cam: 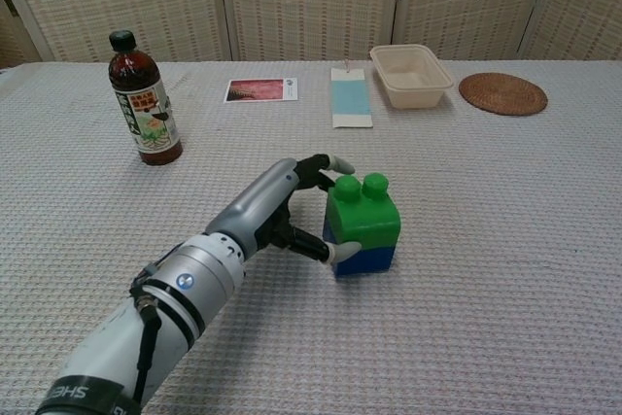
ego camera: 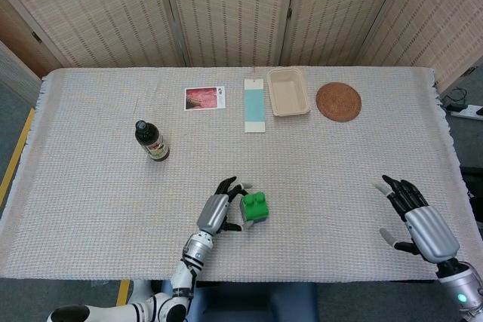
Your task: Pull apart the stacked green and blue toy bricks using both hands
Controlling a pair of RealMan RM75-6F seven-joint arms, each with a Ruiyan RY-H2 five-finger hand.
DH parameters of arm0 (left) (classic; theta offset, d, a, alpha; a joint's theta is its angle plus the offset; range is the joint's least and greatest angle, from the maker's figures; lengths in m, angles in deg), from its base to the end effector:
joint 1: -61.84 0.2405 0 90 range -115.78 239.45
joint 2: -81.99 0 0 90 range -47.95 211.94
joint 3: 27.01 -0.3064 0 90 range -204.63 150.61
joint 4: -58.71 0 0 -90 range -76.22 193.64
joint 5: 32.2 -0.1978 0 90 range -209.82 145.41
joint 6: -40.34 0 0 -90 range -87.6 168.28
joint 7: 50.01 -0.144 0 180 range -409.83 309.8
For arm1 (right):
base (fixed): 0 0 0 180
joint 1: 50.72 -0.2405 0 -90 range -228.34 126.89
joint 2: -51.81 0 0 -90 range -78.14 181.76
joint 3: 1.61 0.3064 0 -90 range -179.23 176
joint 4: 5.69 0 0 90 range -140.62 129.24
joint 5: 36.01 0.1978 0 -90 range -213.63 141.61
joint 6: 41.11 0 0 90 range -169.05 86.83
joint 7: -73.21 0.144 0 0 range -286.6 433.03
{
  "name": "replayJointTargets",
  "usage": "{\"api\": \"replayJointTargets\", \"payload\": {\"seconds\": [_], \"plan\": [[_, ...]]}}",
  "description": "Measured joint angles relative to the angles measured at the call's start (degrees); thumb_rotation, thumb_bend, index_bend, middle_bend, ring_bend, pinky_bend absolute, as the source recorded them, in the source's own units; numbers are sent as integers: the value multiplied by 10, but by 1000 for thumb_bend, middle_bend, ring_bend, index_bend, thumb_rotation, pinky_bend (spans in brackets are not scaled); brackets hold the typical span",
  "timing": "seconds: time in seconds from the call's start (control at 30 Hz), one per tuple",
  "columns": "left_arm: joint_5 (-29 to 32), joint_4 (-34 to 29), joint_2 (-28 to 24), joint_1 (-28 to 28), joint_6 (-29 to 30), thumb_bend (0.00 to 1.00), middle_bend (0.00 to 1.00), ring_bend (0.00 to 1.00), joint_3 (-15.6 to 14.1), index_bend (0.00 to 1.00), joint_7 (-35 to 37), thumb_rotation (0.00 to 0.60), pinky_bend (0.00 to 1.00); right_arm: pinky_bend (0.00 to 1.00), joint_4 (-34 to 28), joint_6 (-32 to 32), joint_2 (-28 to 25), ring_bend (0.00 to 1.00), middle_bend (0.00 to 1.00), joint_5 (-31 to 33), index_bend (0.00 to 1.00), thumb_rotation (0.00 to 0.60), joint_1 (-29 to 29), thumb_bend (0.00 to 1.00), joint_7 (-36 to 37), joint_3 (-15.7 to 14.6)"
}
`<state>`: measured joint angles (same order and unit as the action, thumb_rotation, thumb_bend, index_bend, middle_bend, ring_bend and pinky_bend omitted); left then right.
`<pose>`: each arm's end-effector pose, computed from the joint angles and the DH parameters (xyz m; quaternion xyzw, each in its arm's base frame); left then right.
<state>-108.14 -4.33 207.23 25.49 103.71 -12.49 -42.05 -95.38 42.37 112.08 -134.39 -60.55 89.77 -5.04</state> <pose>-0.1096 0.2991 -0.1691 -0.5637 -0.5718 -0.5387 0.2550 -0.3320 -0.1879 0.1896 0.6613 -0.4165 0.4361 0.4461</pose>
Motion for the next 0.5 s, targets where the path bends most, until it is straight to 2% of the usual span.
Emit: {"api": "replayJointTargets", "payload": {"seconds": [0.07, 0.33, 0.5], "plan": [[-1, -1, 0, 2, 3, 272, 452, 51, -1, 272, 1, 600, 0, 0, -1, -1, 1, 0, 0, 0, 0, 600, 0, 378, -2, 0], [-8, 12, 9, 12, 28, 294, 680, 159, -3, 533, 29, 600, 0, 0, -1, -5, 2, 0, 0, 2, 0, 600, -1, 379, -5, 0], [-10, 15, 9, 24, 42, 340, 774, 215, -2, 639, 55, 600, 0, 0, 0, -11, 5, 0, 0, 5, 0, 600, -3, 378, -10, 1]]}}
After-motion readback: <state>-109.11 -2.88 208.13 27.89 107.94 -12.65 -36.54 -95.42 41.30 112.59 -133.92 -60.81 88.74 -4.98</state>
